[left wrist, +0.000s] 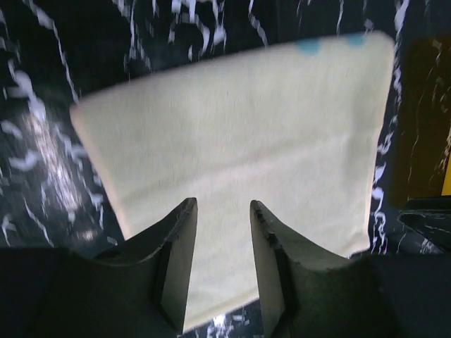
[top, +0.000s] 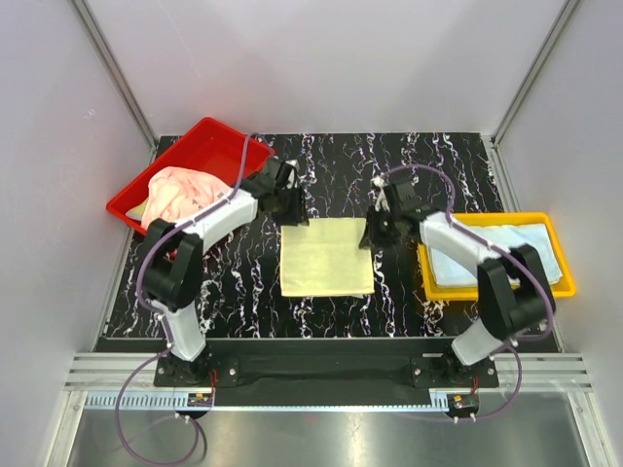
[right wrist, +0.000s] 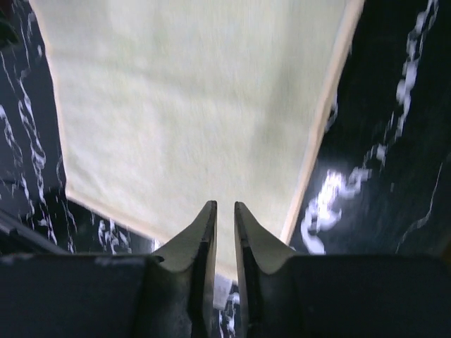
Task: Fold and stack the towels
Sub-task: Fold the towel
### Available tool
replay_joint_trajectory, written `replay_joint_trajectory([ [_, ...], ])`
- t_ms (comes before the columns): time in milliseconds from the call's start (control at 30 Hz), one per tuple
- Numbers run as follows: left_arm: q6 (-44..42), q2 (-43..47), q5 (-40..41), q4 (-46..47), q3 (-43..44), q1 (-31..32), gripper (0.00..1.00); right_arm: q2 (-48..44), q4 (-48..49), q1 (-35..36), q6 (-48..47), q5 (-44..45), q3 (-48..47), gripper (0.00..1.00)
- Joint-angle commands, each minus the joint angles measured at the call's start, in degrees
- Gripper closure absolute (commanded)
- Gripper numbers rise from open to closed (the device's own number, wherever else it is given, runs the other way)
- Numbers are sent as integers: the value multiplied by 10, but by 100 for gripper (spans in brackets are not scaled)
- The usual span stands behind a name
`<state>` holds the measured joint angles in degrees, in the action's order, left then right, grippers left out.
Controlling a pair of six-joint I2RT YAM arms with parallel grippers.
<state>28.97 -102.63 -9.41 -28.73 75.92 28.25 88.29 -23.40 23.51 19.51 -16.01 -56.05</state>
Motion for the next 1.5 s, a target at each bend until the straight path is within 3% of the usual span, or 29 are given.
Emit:
replay_joint_trajectory([
  [0, -46, -57, -20, 2, 47, -23, 59, 92, 32, -9, -51, 5, -97, 79],
  [367, -83, -163, -12, -9, 106, -67, 59, 287, 9, -31, -120, 79, -244, 82],
  [733, -85, -144, -25, -13, 107, -67, 59, 254, -12, -31, -162, 79, -270, 82],
  [1167, -97, -163, -15, -35, 128, -68, 58, 338, -24, -37, -169, 85, -331, 86],
  [1467, -155, -172, 22, -109, 198, -72, 57, 332, -50, -40, -192, 78, -346, 82],
])
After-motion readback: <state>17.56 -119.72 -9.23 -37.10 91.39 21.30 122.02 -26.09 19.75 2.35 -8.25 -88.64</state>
